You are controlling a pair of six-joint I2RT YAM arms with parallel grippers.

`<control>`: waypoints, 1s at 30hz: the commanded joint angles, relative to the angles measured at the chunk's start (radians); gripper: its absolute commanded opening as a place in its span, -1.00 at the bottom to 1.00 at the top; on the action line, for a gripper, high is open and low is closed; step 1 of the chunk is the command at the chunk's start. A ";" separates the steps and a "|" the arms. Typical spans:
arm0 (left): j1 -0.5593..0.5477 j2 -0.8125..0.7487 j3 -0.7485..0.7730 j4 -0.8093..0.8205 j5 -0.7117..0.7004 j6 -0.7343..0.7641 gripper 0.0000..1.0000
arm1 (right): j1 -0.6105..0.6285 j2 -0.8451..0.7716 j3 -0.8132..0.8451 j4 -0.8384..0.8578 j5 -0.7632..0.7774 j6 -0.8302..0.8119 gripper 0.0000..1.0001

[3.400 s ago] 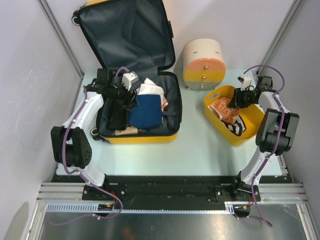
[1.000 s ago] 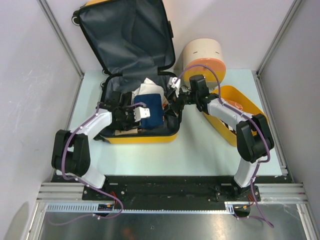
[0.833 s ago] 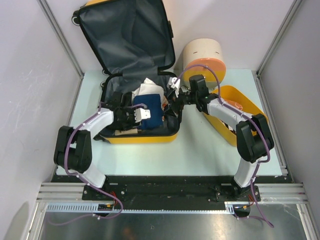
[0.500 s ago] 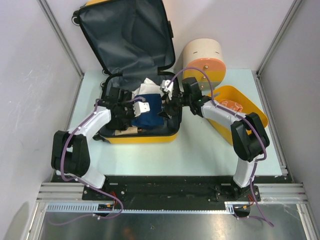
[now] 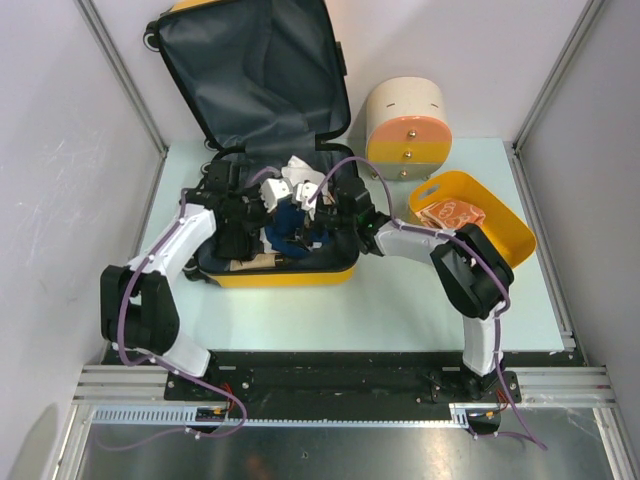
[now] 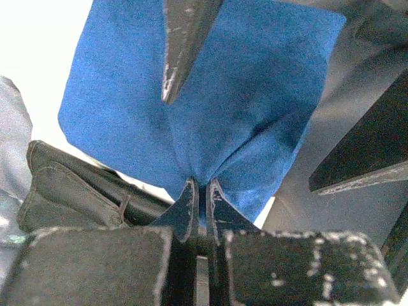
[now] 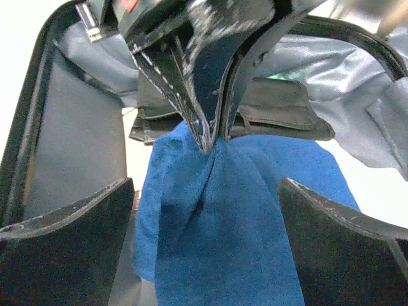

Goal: Open, take out, and arrange the luggage

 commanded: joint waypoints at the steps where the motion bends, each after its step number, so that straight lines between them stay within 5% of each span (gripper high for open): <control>1: 0.026 0.014 0.083 0.014 0.070 -0.145 -1.00 | 0.030 0.040 -0.029 0.212 0.102 -0.002 0.99; 5: 0.026 0.033 0.120 0.012 0.052 -0.245 -1.00 | 0.068 0.082 -0.034 0.279 0.185 0.007 0.99; 11: 0.034 0.040 0.141 0.012 0.096 -0.392 -0.99 | 0.200 0.150 -0.032 0.422 0.596 -0.068 0.99; 30: 0.077 0.036 0.184 0.012 0.147 -0.518 -1.00 | 0.192 0.070 -0.091 0.296 0.889 -0.145 0.92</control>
